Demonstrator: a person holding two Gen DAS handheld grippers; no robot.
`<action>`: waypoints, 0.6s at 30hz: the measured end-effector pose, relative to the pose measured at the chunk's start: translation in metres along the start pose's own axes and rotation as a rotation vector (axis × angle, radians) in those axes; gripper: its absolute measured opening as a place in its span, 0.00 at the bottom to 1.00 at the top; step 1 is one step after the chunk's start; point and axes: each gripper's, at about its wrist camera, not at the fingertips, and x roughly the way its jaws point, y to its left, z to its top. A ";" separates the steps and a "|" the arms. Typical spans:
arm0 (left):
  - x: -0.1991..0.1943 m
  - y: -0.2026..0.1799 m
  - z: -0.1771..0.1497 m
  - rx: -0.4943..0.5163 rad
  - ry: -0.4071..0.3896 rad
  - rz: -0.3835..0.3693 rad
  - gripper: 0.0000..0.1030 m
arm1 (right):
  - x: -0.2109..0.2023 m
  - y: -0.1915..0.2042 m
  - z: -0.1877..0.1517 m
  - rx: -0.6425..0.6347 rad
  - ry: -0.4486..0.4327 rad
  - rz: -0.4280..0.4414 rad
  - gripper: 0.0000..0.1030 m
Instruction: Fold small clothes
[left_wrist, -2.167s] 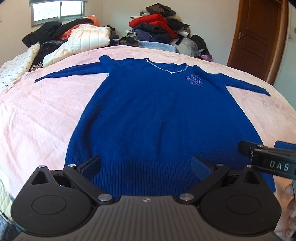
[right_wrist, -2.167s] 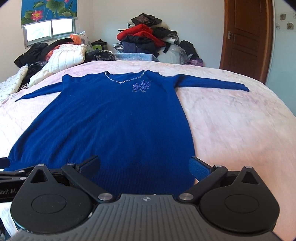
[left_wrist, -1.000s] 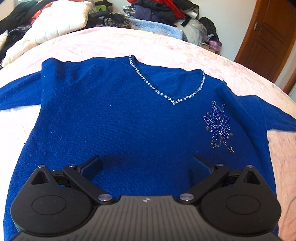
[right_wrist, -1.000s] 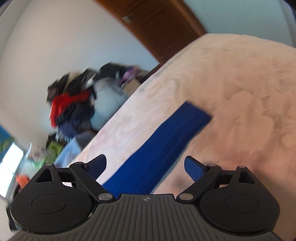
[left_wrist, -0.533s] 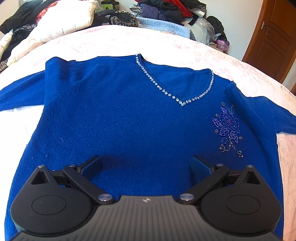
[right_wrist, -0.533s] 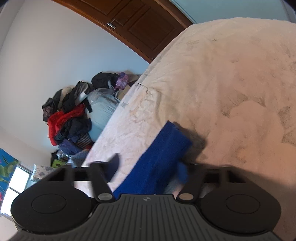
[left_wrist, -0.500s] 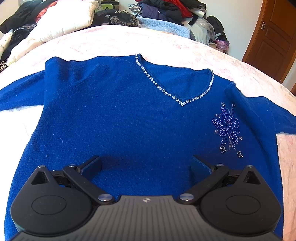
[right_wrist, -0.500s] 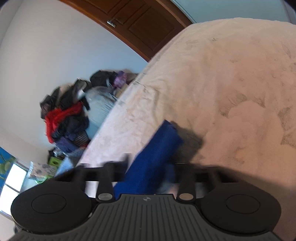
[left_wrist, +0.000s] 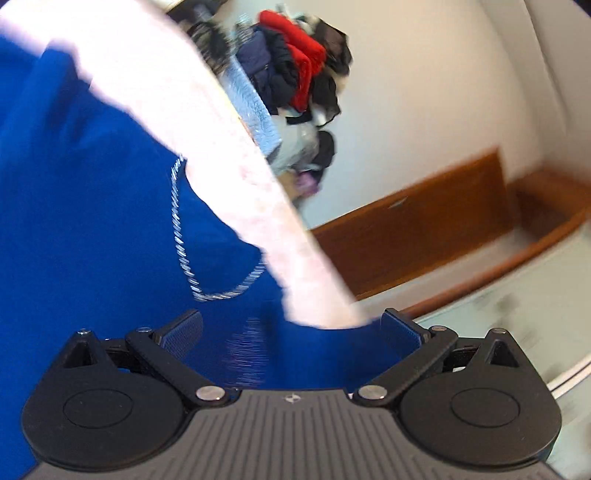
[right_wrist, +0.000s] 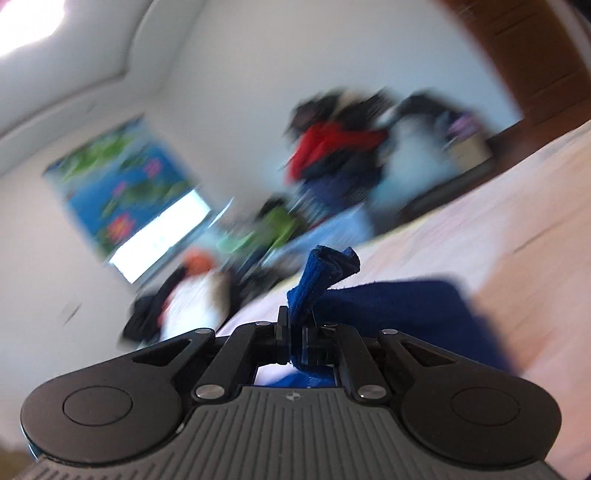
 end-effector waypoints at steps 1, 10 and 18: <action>-0.002 0.004 0.001 -0.032 0.003 -0.018 1.00 | 0.016 0.021 -0.019 -0.046 0.064 0.028 0.10; -0.007 0.042 -0.014 -0.239 0.107 -0.001 1.00 | 0.013 0.073 -0.093 0.099 0.244 0.137 0.61; -0.013 0.048 -0.029 -0.183 0.081 0.130 1.00 | -0.027 -0.002 -0.098 0.423 0.269 0.053 0.61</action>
